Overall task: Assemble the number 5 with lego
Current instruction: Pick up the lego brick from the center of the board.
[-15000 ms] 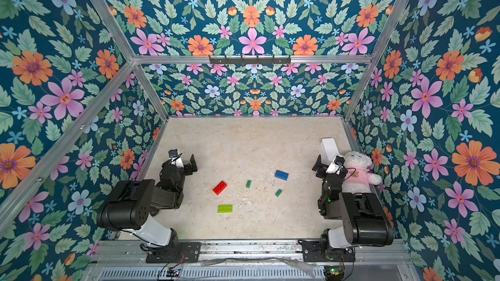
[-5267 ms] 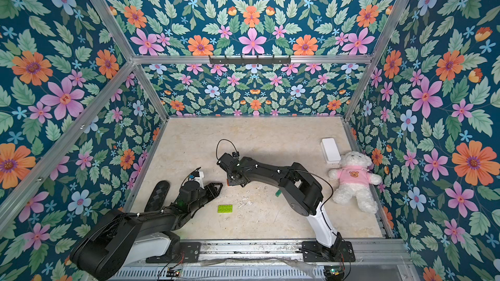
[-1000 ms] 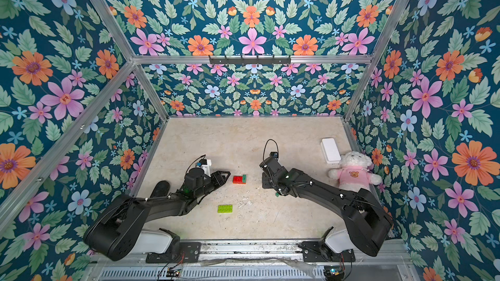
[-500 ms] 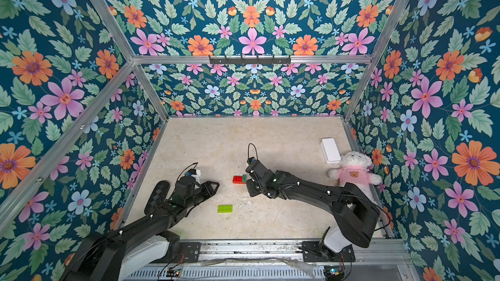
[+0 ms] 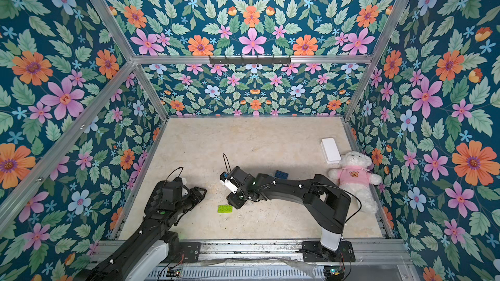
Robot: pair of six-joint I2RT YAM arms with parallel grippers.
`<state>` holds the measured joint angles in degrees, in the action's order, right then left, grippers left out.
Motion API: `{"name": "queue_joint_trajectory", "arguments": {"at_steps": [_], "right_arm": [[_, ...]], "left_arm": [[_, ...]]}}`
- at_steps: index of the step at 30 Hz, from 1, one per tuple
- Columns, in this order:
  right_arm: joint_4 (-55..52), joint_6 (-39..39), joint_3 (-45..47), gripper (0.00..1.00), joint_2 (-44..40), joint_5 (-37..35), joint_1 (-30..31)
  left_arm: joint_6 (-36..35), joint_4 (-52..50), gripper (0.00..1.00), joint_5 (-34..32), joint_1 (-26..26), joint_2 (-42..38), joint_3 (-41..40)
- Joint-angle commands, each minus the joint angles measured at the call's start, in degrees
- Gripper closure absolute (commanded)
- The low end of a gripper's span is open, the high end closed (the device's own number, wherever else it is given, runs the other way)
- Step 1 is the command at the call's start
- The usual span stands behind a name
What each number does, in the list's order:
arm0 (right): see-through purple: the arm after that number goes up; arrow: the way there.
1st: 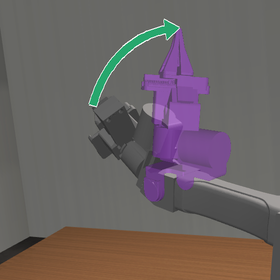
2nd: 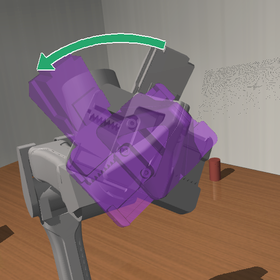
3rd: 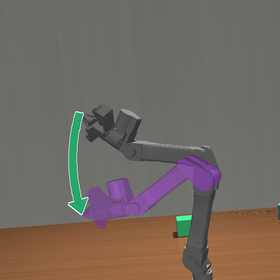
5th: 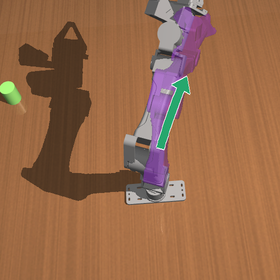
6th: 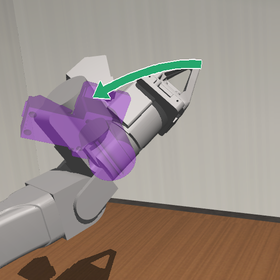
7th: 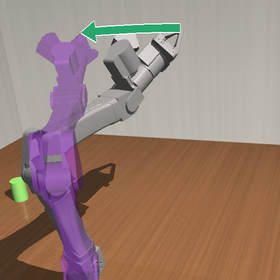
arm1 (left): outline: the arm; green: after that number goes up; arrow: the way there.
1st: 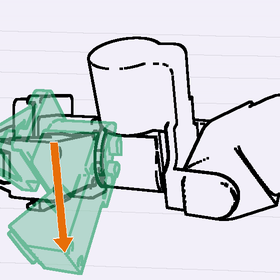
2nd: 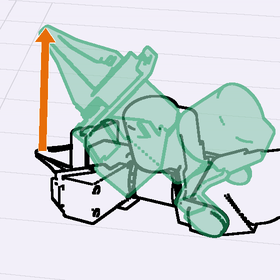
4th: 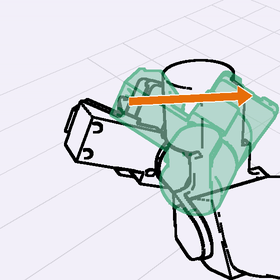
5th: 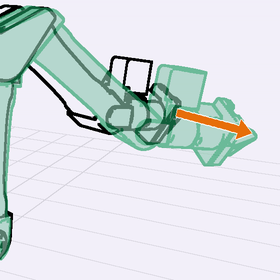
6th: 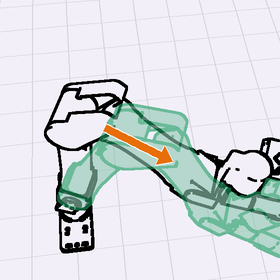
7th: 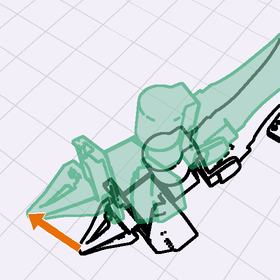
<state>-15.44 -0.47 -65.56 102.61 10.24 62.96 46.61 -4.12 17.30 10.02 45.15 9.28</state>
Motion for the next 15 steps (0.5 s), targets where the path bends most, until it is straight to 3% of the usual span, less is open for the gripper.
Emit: {"name": "queue_joint_trajectory", "arguments": {"at_steps": [1,15], "right_arm": [[-0.55,-6.19,-1.10,0.44,1.00,2.46,0.76],[-1.43,-14.25,-4.08,0.43,5.37,2.18,4.08]], "left_arm": [[-0.70,-0.49,0.43,1.79,-0.75,0.17,-0.12],[-1.58,0.41,0.44,3.77,-2.73,1.06,-0.43]]}}
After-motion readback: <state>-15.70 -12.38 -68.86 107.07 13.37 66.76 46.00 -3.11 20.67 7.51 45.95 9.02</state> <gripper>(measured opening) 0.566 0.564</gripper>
